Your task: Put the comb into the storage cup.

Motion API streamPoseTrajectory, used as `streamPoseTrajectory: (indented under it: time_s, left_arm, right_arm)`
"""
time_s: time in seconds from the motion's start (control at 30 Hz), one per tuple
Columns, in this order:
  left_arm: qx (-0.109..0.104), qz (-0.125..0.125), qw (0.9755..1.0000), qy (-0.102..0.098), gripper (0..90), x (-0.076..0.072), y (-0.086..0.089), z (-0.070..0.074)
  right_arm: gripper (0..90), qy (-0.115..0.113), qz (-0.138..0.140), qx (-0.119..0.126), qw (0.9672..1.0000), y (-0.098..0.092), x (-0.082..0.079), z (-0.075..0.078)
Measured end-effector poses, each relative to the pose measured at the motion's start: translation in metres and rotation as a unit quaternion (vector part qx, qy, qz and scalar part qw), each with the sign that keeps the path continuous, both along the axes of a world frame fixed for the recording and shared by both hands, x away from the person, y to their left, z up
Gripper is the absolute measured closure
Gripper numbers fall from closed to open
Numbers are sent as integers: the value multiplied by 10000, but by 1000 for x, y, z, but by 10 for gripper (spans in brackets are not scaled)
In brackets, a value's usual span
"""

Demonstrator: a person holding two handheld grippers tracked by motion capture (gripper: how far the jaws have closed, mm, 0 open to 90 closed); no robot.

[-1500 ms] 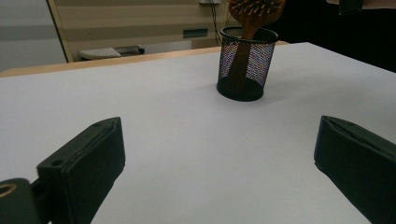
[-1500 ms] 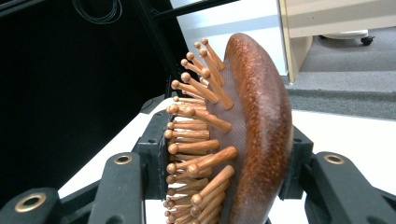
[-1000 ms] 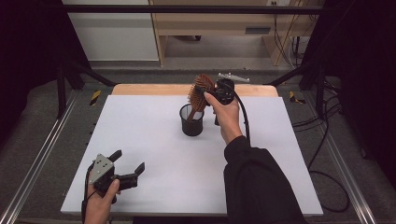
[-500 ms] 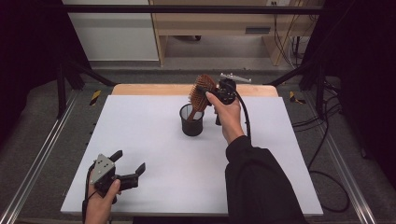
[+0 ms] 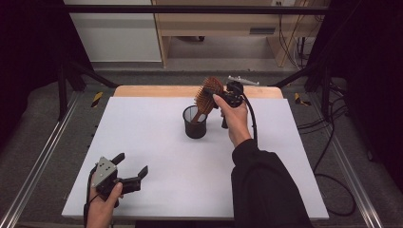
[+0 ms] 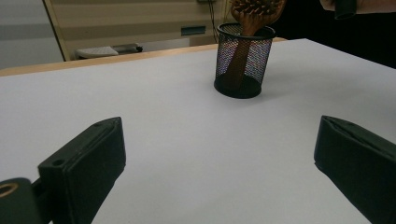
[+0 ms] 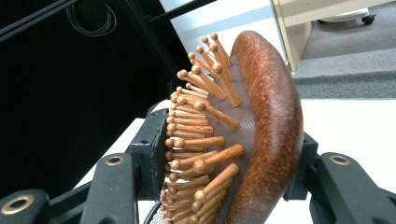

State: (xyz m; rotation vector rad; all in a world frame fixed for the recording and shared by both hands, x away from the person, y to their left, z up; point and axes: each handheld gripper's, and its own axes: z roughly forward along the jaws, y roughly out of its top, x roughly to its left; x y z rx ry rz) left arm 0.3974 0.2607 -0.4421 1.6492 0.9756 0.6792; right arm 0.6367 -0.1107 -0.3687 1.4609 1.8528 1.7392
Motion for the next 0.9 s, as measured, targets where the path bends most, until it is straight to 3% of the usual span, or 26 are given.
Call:
streamPoseTrajectory:
  time_s: [0.9]
  left_arm:
    - [12, -15, 10000, 5, 22, 0, 0, 0]
  right_arm:
    - [416, 55, 14, -70, 10000, -5, 0, -2]
